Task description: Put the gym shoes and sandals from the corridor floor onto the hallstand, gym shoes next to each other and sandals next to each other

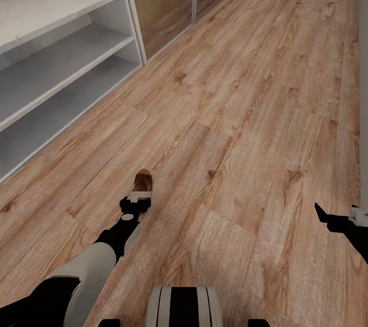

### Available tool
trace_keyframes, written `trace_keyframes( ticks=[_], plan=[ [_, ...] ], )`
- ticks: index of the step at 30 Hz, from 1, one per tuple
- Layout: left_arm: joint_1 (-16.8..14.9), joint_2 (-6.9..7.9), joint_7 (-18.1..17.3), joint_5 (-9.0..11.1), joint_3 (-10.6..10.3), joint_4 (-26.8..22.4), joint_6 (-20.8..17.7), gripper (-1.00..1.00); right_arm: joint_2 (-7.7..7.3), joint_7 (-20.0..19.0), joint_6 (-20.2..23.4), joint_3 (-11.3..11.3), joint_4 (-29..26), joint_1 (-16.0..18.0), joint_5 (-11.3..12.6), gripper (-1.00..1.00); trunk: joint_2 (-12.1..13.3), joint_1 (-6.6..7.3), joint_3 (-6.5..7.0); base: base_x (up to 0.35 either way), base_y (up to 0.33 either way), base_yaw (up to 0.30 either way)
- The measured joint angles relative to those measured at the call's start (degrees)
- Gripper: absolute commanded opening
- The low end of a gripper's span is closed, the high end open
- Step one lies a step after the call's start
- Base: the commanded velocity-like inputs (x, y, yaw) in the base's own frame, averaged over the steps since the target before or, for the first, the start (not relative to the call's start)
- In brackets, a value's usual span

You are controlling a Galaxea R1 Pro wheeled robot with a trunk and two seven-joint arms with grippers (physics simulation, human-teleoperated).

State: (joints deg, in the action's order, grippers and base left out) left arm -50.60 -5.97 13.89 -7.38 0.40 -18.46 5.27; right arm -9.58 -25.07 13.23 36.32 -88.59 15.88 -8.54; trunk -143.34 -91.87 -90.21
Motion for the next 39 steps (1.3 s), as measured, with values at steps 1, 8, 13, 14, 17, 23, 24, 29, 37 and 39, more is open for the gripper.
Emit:
trace_keyframes(
  ticks=[1,8,13,14,17,23,24,29,37,39],
  plan=[
    [0.32,0.32,-0.32,0.32,-0.31,-0.32,-0.32,1.0,0.32,0.32,-0.32,-0.32,0.32,-0.32,-0.33,1.0,0.0,0.0,0.0,0.0,0.0,0.0],
    [2.59,-0.33,-2.57,2.01,-0.3,-2.55,-2.57,1.0,2.58,2.56,-2.55,-2.58,2.58,-2.59,-2.61,1.0,0.0,0.0,0.0,0.0,0.0,0.0],
    [3.69,-0.34,-3.6,2.0,-0.3,-4.15,-4.17,1.0,3.63,4.16,-4.15,-4.19,4.19,-4.21,-2.88,1.0,0.0,0.0,0.0,0.0,0.0,0.0],
    [3.69,-0.34,-3.6,2.0,-0.3,-4.47,-4.49,1.0,3.63,4.48,-4.47,-4.51,4.52,-4.53,-2.88,1.0,0.0,0.0,0.0,0.0,0.0,0.0],
    [3.69,-0.33,-3.6,2.0,-0.3,-5.44,-5.46,1.0,3.63,5.44,-5.43,-5.47,5.48,-5.5,-2.88,1.0,0.0,0.0,0.0,0.0,0.0,0.0],
    [3.7,-0.33,-3.6,2.0,-0.3,-7.02,-7.39,1.0,3.63,7.37,-7.36,-7.4,7.42,-7.44,-2.88,1.0,0.0,0.0,0.0,0.0,0.0,0.0],
    [3.7,-0.33,-3.6,2.0,-0.3,-7.02,-7.71,1.0,3.63,7.69,-7.68,-7.72,7.74,-7.76,-2.88,1.0,0.0,0.0,0.0,0.0,0.0,0.0],
    [3.7,-0.34,-3.6,2.0,-0.3,-7.02,-9.31,1.0,3.63,8.11,-7.84,-9.33,9.35,-8.9,-2.88,1.0,0.0,0.0,0.0,0.0,0.0,0.0],
    [4.32,-1.24,-2.64,1.88,0.06,-6.04,-11.88,1.0,2.91,7.15,-6.88,-10.62,9.66,-7.93,-2.01,1.0,0.0,0.0,0.0,0.0,0.0,0.0],
    [4.97,-1.88,-2.0,2.11,0.27,-5.39,-11.24,1.0,2.48,6.51,-6.24,-9.98,9.02,-7.97,-1.49,1.0,0.0,0.0,0.0,0.0,0.0,0.0]
  ],
)
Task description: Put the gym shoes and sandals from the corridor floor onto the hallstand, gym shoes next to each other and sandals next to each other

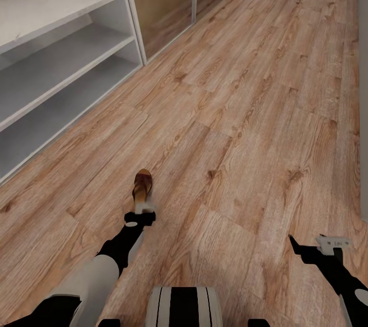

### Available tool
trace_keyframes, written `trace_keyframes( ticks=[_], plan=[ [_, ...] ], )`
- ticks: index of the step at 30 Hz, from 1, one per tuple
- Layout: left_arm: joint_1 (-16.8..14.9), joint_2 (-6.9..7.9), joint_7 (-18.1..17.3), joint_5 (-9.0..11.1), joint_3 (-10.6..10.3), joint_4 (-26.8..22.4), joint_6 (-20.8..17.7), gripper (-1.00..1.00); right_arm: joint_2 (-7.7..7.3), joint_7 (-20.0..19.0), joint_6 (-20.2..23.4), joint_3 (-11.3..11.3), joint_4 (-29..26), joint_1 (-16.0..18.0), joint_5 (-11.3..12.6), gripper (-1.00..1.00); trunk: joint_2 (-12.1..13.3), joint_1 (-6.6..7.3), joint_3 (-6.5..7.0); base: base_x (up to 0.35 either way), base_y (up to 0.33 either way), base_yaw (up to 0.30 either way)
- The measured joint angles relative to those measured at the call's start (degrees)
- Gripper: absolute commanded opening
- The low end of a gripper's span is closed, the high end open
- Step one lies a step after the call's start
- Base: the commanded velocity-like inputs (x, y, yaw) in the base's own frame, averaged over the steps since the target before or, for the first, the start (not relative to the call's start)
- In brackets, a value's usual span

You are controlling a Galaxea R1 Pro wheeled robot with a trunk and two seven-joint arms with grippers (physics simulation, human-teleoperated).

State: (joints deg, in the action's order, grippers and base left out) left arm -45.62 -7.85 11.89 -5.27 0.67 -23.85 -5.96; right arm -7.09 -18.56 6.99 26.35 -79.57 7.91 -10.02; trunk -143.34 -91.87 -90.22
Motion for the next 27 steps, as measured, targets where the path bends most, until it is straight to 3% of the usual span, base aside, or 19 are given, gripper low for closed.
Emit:
trace_keyframes(
  ticks=[8,13,14,15,21,27],
  plan=[
    [2.27,-1.0,1.08,1.64,0.29,2.59,2.56,1.0,-0.59,-2.56,2.56,2.58,-2.57,-0.71,0.72,1.0,0.0,0.0,0.0,0.0,0.0,0.0],
    [2.59,-1.02,-0.5,2.15,0.41,4.2,4.17,1.0,-0.73,-3.79,4.16,4.18,-3.64,-0.86,0.86,1.0,0.0,0.0,0.0,0.0,0.0,0.0],
    [2.64,-0.94,-2.57,2.25,0.45,8.8,8.46,1.0,-0.73,-3.88,10.01,11.22,-3.66,-0.89,0.93,1.0,0.0,-0.01,-0.01,0.0,0.0,0.0],
    [2.65,-0.76,-3.65,2.26,0.47,9.04,8.72,1.0,-0.77,-3.91,10.24,14.3,-3.68,-0.9,0.82,1.0,0.0,0.0,0.0,0.0,0.0,0.0],
    [2.7,0.36,-6.51,2.45,0.59,8.16,8.68,1.0,-0.8,-4.1,10.39,14.65,-3.73,-0.94,0.95,1.0,0.0,0.0,0.0,0.0,0.0,0.0],
    [2.68,0.79,-6.96,2.51,0.63,7.22,8.17,1.0,-0.81,-4.21,10.36,14.77,-3.75,-0.96,0.96,1.0,0.0,0.0,0.0,0.0,0.0,0.0]
  ],
)
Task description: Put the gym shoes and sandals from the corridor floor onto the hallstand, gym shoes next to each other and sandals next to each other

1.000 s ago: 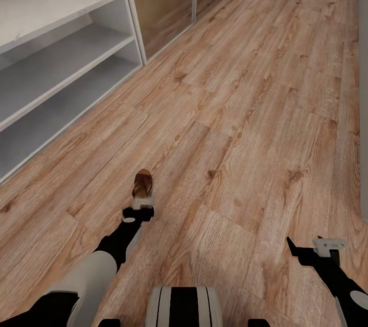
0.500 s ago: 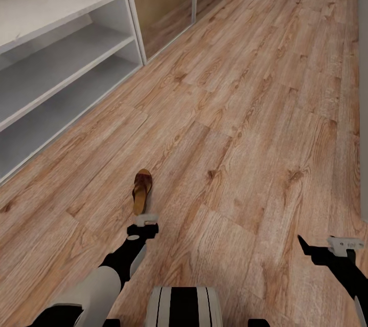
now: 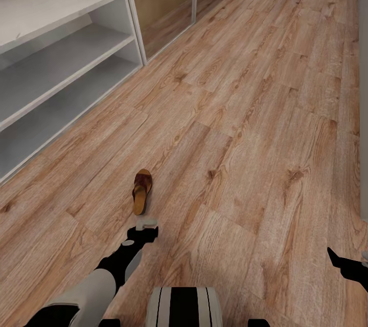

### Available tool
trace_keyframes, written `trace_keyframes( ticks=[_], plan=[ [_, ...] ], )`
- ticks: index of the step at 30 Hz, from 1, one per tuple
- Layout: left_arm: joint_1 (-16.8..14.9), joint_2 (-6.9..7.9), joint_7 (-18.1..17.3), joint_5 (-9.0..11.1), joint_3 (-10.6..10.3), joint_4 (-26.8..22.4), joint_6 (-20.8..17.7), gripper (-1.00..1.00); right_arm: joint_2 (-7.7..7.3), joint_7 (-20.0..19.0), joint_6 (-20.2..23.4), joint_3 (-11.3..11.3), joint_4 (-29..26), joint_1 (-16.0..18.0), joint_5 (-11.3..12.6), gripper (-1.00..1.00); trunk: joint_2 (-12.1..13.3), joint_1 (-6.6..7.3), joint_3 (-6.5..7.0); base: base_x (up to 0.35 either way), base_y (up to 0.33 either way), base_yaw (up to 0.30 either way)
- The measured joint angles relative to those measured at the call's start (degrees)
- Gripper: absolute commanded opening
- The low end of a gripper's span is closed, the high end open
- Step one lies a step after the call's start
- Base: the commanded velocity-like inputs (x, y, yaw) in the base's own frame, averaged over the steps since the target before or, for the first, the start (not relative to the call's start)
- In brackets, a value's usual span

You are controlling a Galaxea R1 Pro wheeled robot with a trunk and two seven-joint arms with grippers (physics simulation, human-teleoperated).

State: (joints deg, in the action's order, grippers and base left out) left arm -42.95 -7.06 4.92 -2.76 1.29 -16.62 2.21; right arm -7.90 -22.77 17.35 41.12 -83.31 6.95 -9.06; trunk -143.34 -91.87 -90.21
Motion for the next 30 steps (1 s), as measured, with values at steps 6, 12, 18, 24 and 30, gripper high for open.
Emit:
trace_keyframes(
  ticks=[6,12,18,24,30],
  plan=[
    [-0.02,0.11,0.55,0.02,0.0,-2.12,-1.25,1.0,-0.01,-0.08,-0.08,0.07,-0.01,-0.06,0.01,1.0,0.0,0.0,0.0,0.0,0.0,0.0],
    [-0.03,0.1,0.85,0.03,-0.08,-3.17,-2.94,1.0,-0.01,-0.12,-0.11,0.09,0.02,-0.08,0.01,1.0,0.0,0.0,0.0,0.0,0.0,0.0],
    [-0.03,0.11,0.79,0.04,0.07,-3.51,-3.51,1.0,-0.01,-0.15,-0.14,0.05,0.06,-0.09,0.01,1.0,0.0,0.0,0.0,0.0,0.0,0.0],
    [-0.03,0.12,0.62,0.04,0.15,-3.63,-3.7,1.0,-0.01,-0.16,-0.15,0.03,0.07,-0.1,0.01,1.0,0.0,0.0,0.0,0.0,0.0,0.0],
    [-0.03,0.12,0.56,0.04,0.04,-3.74,-3.7,1.0,-0.01,-0.16,-0.16,0.02,0.08,-0.1,0.01,1.0,0.0,0.0,0.0,0.0,0.0,0.0]
  ],
)
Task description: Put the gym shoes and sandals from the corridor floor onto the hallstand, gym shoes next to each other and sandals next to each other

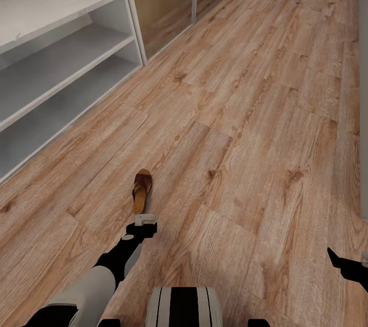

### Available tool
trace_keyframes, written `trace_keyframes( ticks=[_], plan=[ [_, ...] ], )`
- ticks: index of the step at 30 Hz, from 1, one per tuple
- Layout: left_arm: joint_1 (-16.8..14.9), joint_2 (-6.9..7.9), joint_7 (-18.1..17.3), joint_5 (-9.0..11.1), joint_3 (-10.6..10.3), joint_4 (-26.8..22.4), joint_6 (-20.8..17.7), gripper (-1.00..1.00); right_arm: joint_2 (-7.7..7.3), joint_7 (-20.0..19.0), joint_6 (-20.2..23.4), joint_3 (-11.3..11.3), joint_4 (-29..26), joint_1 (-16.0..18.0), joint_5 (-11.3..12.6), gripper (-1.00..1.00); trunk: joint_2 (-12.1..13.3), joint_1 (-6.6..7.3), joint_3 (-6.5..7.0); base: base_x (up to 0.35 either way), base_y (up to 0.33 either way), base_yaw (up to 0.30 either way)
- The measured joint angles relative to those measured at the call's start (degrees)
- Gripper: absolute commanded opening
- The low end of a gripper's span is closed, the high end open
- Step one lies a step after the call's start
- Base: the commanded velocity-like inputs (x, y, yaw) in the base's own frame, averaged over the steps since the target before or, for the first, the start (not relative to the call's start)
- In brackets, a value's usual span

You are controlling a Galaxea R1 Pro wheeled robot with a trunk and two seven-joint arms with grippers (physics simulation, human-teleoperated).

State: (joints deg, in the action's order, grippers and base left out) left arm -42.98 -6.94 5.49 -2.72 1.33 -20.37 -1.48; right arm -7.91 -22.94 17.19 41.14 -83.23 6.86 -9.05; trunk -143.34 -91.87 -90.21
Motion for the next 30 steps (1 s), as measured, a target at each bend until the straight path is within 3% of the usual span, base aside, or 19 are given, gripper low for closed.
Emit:
trace_keyframes(
  ticks=[12,17,24,30],
  plan=[
    [0.0,-0.21,-0.24,-0.06,-0.53,-3.23,-1.08,1.0,0.0,0.03,-0.2,0.01,0.05,0.0,0.0,1.0,0.0,0.0,0.0,0.0,0.0,0.0],
    [0.02,-0.38,-0.28,-0.12,-0.74,-7.05,-4.37,1.0,-0.04,0.02,-0.28,0.05,0.19,0.0,0.0,1.0,0.0,0.0,0.0,0.0,0.0,0.0],
    [0.76,-0.3,-0.5,-0.1,-0.76,-18.47,-13.78,1.0,-0.28,0.0,-1.0,0.12,1.56,0.0,0.0,1.0,0.0,0.0,0.0,0.0,0.0,0.0],
    [1.34,0.25,-2.99,-0.09,-0.56,-22.08,-16.58,1.0,-0.34,0.01,-1.22,0.09,1.86,0.0,-0.06,1.0,0.0,0.0,0.0,0.0,0.0,0.0]
  ],
)
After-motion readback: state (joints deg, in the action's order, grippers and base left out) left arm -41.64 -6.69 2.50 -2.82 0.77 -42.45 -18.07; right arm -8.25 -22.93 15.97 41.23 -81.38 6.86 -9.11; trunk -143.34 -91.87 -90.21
